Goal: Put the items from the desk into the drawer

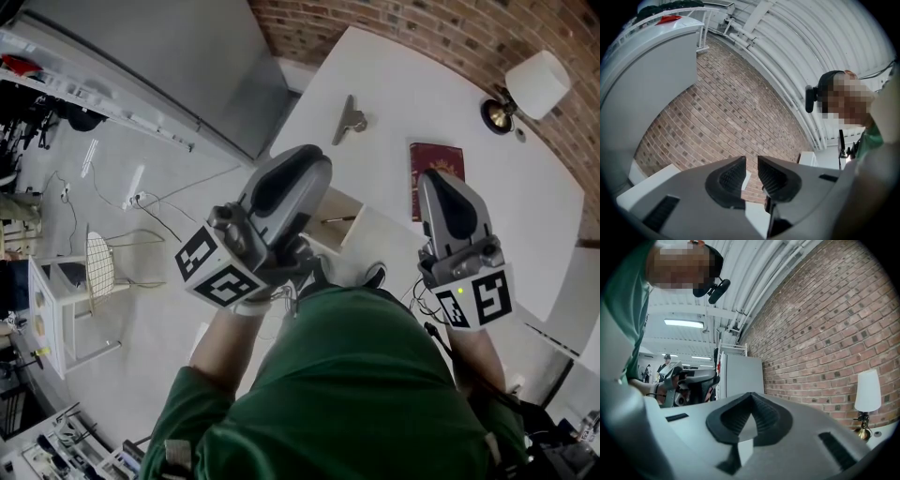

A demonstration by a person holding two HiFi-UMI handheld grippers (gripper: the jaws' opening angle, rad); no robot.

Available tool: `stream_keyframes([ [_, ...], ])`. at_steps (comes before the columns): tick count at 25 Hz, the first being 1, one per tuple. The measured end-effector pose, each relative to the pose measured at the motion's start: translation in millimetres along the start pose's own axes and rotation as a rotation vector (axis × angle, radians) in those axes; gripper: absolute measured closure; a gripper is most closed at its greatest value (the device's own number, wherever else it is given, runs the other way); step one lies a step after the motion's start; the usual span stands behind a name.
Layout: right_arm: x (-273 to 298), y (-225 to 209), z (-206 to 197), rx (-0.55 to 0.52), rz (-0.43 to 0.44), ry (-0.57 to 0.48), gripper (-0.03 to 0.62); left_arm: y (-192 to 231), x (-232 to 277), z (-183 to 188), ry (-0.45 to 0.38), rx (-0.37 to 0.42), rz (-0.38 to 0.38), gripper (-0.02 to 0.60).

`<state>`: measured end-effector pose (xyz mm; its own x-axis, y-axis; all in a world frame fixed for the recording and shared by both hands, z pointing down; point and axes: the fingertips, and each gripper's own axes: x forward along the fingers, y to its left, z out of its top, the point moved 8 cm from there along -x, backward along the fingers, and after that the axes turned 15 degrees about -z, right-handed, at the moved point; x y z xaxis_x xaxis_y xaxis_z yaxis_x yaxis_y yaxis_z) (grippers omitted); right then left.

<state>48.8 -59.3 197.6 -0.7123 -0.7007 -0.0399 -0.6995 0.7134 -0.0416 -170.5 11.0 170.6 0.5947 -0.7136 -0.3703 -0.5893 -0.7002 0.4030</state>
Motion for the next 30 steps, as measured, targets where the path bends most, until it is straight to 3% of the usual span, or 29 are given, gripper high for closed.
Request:
stream_keyframes([
  [30,-23,8,1,-0.013,0.008,-0.002,0.592,-18,-11,-8,0.007,-0.002,0.017,0.511],
])
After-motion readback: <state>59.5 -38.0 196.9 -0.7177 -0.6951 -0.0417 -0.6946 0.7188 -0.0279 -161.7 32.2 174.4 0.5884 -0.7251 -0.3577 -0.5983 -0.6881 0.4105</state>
